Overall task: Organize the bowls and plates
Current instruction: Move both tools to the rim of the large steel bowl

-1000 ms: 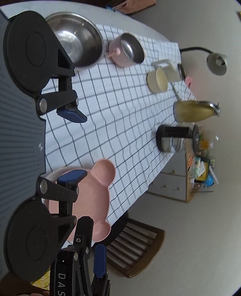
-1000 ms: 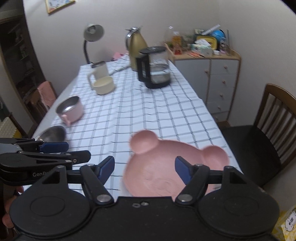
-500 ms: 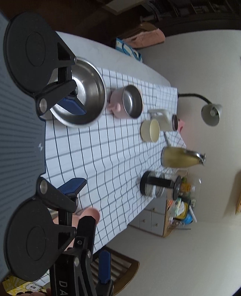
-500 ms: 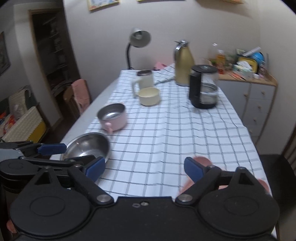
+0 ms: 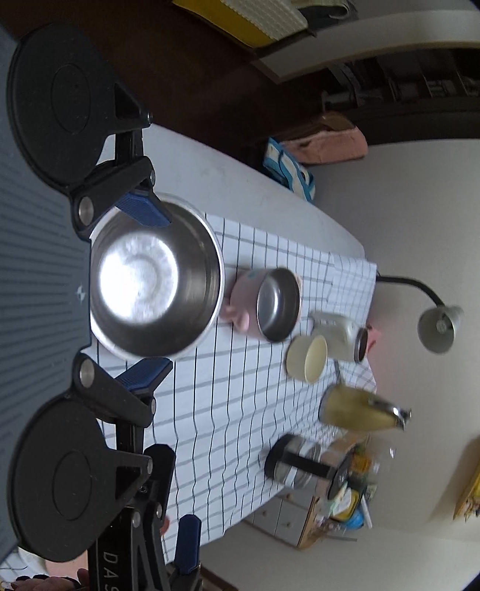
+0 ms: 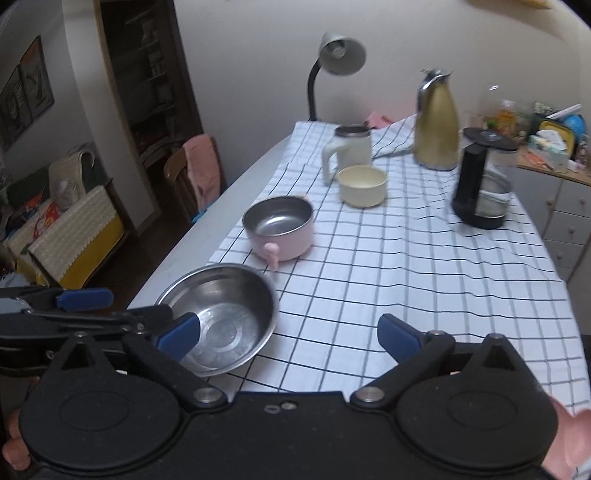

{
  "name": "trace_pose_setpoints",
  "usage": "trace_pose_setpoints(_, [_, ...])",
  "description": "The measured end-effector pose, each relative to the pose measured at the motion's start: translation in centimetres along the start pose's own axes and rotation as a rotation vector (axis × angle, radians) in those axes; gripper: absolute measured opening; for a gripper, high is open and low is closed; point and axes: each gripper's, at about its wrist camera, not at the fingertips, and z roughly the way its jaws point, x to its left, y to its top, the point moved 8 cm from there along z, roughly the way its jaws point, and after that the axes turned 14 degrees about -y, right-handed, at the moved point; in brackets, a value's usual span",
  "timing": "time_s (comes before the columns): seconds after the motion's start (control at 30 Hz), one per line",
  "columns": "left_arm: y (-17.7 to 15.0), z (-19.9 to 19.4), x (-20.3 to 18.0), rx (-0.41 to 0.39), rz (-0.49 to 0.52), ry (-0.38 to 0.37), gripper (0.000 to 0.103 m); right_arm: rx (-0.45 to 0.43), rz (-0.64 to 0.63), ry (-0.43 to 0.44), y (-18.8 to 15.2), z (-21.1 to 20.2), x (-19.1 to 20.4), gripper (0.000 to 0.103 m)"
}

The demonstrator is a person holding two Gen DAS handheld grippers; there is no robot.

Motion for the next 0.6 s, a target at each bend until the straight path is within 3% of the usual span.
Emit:
trace_pose_setpoints(0.4, [-0.8,6.4,8.6,0.120,-0.121,0.135,0.077,0.137,-0.064,-0.003,-0.1,9.3,2.6,0.102])
trace_pose_setpoints(0.6, [-0.9,9.1,10.6,0.159,-0.156,0.167,0.077,0.228,-0.072,0.002,-0.6,13.4,3.7,0.094])
